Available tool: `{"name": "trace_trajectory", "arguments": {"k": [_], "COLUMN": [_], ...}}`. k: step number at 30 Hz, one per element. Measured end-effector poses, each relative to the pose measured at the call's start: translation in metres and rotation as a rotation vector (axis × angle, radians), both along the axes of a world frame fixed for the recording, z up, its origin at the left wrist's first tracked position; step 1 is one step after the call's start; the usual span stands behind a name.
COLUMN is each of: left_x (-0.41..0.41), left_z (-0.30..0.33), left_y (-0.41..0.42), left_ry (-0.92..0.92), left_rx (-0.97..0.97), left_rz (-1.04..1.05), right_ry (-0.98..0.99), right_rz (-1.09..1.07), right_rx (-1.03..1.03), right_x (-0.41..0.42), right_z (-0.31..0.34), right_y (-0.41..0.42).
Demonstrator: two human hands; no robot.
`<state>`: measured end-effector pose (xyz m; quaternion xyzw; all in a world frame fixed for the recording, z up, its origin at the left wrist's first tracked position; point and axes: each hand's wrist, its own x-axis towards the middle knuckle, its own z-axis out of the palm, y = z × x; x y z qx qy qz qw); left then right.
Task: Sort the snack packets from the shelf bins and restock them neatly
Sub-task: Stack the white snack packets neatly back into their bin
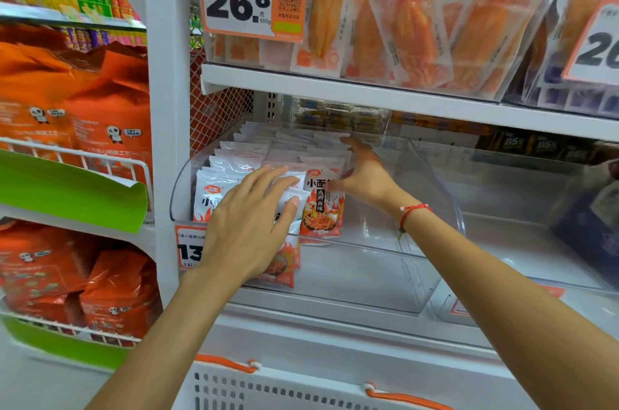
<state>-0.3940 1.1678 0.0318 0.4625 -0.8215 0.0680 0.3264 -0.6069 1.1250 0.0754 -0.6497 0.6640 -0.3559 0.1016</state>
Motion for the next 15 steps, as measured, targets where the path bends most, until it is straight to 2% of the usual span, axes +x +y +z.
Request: {"name": "trace_trajectory", "arguments": {"k": [3, 8, 15], "left_x": [0.000, 0.001, 0.000], "left_z": [0.000, 0.000, 0.000], "left_y": [0.000, 0.002, 0.002], "left_ry": [-0.003, 0.008, 0.033], "left_rx": [0.001, 0.009, 0.006], "left_rz": [-0.002, -0.007, -0.010], "right_ry": [0.156, 0.107, 0.254], "right_rz": [0.023, 0.021, 0.036], "right_rx": [-0.030, -0.085, 0.012], "right_x": [0.001, -0.001, -0.005], "right_z": [0.001, -0.001, 0.008], "right_y": [0.000, -0.003, 0.018]}}
